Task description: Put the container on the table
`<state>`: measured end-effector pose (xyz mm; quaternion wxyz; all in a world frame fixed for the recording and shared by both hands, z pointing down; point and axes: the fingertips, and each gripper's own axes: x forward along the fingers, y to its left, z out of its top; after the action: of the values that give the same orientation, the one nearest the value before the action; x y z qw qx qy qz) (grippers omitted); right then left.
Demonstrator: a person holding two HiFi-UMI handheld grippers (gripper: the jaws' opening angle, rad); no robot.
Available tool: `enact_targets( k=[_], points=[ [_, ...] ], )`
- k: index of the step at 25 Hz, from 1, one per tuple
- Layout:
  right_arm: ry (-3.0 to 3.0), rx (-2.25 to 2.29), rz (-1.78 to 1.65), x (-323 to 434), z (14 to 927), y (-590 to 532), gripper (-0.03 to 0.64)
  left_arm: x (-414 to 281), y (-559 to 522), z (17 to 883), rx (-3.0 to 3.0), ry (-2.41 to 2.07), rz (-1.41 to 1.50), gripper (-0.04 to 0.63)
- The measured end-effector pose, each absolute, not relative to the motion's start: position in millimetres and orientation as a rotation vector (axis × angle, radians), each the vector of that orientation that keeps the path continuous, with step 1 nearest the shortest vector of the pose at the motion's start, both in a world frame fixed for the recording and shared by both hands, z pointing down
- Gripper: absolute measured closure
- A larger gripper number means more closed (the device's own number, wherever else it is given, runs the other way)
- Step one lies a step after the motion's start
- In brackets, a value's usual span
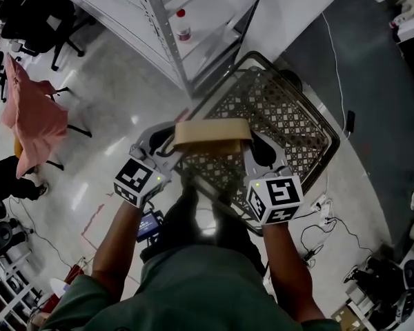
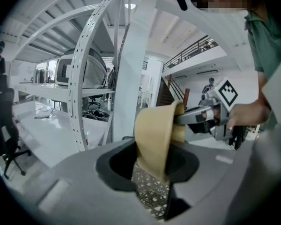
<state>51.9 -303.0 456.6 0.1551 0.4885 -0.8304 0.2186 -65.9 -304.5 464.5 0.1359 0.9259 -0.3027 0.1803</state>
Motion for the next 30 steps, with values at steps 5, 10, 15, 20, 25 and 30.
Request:
enact_targets(
  k=[5,10,15,20,25,30],
  points=[
    [-2.368,1.388,0.648,47.1,469.5,-308.4,0.583,-70.7,-309.2,477.7,2.657,-0.874,0.531,0.466],
    [-2.351,1.38,0.672,46.2,485.9,-314.6,0.583,-71.9,-315.6,494.3,2.634,-0.871,0.549,0.466],
    [-2.335,1.372,0.698,44.8,502.9,-319.8,0.583,-73.5,-320.4,511.0,2.611,-0.869,0.565,0.466],
    [-2.32,1.361,0.72,41.2,520.1,-323.5,0.583,-77.3,-324.2,528.8,2.587,-0.868,0.578,0.468],
    [-2.301,1.344,0.746,37.0,539.9,-327.3,0.583,-81.5,-327.5,548.0,2.56,-0.866,0.591,0.468],
    [-2.284,1.328,0.774,33.5,558.6,-330.6,0.583,-85.3,-329.8,566.7,2.532,-0.865,0.607,0.468]
  ],
)
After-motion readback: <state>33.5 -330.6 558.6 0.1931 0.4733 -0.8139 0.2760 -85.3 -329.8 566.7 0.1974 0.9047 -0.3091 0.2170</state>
